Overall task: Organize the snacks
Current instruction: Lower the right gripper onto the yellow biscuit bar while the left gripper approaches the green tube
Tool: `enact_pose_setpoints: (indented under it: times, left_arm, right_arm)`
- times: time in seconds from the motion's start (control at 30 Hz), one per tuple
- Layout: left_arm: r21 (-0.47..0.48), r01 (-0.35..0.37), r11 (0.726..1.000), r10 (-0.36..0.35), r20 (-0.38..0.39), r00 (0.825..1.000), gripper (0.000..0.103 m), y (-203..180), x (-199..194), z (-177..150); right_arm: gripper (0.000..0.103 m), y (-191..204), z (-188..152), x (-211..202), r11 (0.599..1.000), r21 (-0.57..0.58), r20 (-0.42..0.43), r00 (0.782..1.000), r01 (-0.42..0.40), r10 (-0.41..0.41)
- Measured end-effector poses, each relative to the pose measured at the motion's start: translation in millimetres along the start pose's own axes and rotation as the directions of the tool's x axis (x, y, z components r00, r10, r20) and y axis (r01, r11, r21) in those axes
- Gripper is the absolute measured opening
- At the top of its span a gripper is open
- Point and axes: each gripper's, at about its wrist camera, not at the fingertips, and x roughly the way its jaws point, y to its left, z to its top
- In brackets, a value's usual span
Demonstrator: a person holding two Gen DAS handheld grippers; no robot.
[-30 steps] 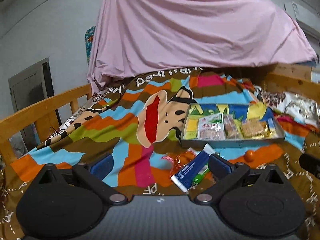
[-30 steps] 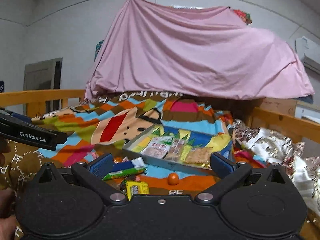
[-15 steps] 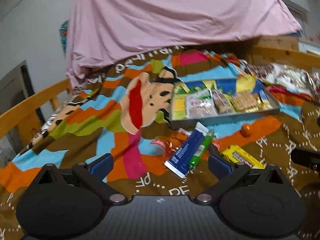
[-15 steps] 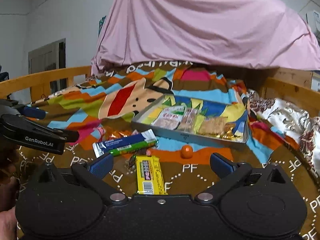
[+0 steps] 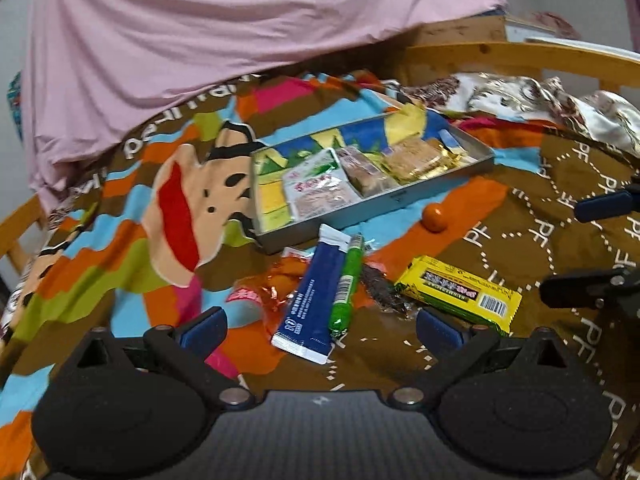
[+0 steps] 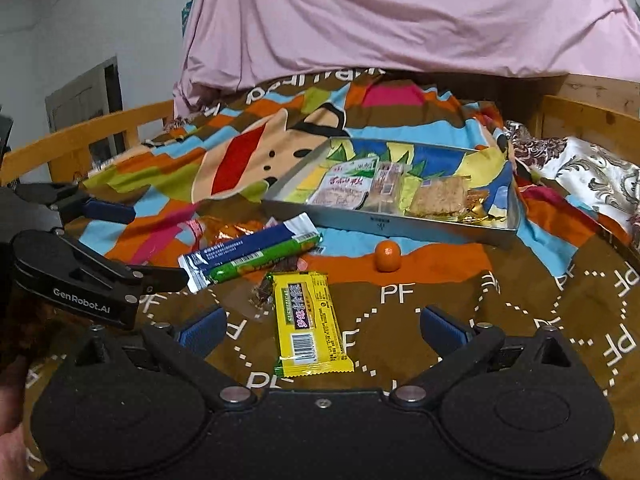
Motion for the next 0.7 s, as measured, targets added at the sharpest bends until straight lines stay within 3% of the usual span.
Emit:
enact_pose_setpoints:
  times: [0.27, 0.43, 0.6, 0.7]
  left_arm:
    - [0.071, 0.101, 0.992, -0.095, -0.081, 0.992, 0.103, 8.2, 25.0, 5.5]
    - [0.057, 0.177, 0.983, -0.17, -0.104, 0.98, 0.103, 12.7, 37.6, 11.0]
    - [-0.026, 0.277, 0.961, -0.278, -0.127, 0.952, 0.103, 24.1, 54.4, 20.5]
    - [-0.101, 0.348, 0.932, -0.36, -0.138, 0.923, 0.103, 30.7, 66.4, 26.2]
  right_arm:
    - [0.102, 1.2, 0.6, 28.0, 0.994, -0.069, -0.087, 0.993, -0.086, 0.08]
    - [0.102, -2.0, 1.0, 41.0, 0.991, -0.076, -0.118, 0.988, -0.108, 0.099]
    - [0.102, -6.3, -0.1, 55.9, 0.989, -0.063, -0.165, 0.979, -0.133, 0.121]
    - [0.097, -7.0, -0.5, 63.7, 0.987, -0.061, -0.177, 0.975, -0.148, 0.135]
